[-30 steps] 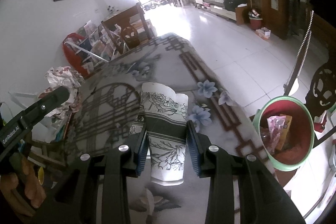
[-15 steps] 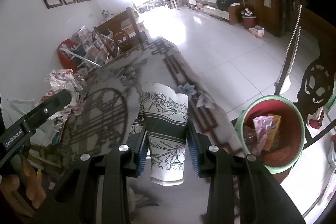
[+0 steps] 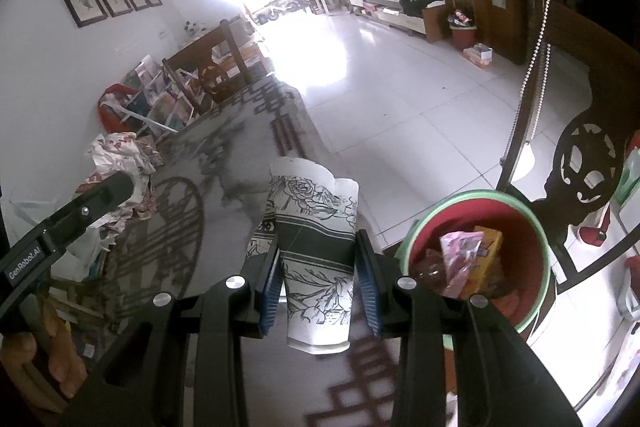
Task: Collect trash
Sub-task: 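Carry the crumpled paper and paper cup over the red bin and open both tools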
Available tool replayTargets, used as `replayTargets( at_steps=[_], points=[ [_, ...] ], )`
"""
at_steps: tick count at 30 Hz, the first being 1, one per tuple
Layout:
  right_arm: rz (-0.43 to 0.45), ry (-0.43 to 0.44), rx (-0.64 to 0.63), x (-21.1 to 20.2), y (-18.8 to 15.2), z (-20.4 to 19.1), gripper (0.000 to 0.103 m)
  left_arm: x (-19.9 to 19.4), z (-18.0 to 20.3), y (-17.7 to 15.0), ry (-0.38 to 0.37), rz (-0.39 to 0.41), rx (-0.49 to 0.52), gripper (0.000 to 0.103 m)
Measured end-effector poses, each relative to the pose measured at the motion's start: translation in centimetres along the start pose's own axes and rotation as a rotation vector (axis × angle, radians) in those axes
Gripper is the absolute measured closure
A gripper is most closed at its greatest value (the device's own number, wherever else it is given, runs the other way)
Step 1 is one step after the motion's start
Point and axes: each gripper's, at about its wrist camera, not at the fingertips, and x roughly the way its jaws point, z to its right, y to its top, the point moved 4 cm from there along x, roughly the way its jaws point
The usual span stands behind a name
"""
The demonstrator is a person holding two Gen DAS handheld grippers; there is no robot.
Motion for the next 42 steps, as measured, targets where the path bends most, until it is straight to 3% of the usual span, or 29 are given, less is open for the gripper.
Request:
replayTargets(
  at_steps=[19,42],
  points=[
    [0.013,-0.019,0.059,-1.4,2.2,9.2,0.070,5.0,7.5,1.0,-0.007,-0.045,0.021,0.071],
    [-0.026,-0.102,0.208,-1.5,1.5,18.8,0.070,13.6,15.7,0.1,-0.123,-0.196,0.107,0.071]
  ],
)
